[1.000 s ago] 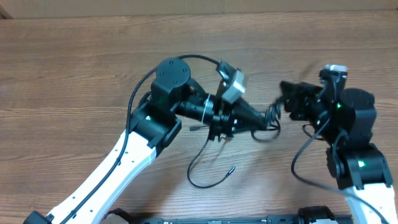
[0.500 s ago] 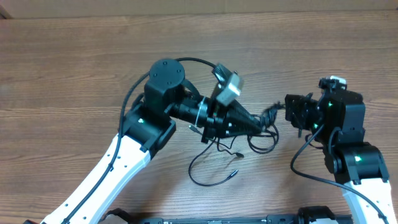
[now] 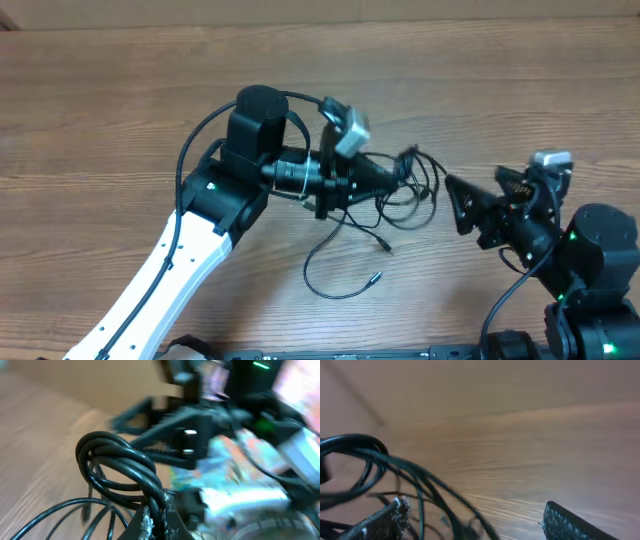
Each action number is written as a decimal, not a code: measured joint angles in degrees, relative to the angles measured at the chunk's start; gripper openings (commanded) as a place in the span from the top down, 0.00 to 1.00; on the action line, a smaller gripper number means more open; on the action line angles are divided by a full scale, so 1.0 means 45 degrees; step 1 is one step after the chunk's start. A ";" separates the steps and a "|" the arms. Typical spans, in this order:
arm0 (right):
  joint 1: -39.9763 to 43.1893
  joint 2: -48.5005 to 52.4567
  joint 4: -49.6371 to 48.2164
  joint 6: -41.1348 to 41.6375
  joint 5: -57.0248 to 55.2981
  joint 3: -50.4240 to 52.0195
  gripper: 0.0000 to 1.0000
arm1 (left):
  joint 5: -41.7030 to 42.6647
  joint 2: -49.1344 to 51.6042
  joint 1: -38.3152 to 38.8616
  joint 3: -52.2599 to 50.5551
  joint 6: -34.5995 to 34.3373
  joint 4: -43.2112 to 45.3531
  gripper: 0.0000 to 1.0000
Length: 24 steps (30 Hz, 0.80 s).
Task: Untangle cables
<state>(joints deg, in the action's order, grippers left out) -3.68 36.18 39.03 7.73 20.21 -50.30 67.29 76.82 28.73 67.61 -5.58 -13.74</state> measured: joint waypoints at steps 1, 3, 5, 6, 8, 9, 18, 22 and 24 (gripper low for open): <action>0.0000 0.0005 -0.0049 -0.0398 0.0476 0.0000 0.16 | 0.0631 0.0000 0.0073 0.0000 0.0505 -0.0005 0.96; 0.0000 0.0015 -0.0185 -0.1457 0.1234 0.0000 0.17 | 0.2234 0.0000 0.0151 0.0000 0.1622 0.0000 0.96; 0.0000 0.0015 -0.0189 -0.2681 0.2108 0.0000 0.22 | 0.3274 0.0000 0.0146 0.0000 0.2273 -0.0005 0.96; 0.0000 0.0015 -0.0194 -0.3094 0.2458 0.0000 0.23 | 0.3740 0.0000 0.0146 0.0000 0.2521 -0.0005 0.96; 0.0000 0.0019 -0.0194 -0.3803 0.3206 0.0000 0.23 | 0.4061 0.0000 0.0146 0.0000 0.2681 -0.0010 0.96; 0.0000 0.0015 -0.0199 -0.4376 0.3842 0.0000 0.23 | 0.4226 0.0000 0.0146 0.0000 0.2725 -0.0010 0.96; 0.0015 0.0015 0.0447 -0.6062 0.6411 0.0000 0.00 | 0.3186 0.0000 -0.0500 0.0005 0.3288 -0.1224 0.96; 0.0010 0.0015 0.0355 -0.6494 0.6790 0.0005 0.00 | 0.2929 0.0000 -0.1253 0.0005 0.4274 -0.1700 0.96; 0.0010 0.0015 -0.0262 -0.6611 0.6819 0.0005 0.00 | 0.2919 0.0000 -0.1239 0.0005 0.4794 -0.2113 0.96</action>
<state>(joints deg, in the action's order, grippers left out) -3.64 36.25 37.85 -22.02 50.89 -50.28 80.42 76.82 23.16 67.64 15.99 -23.24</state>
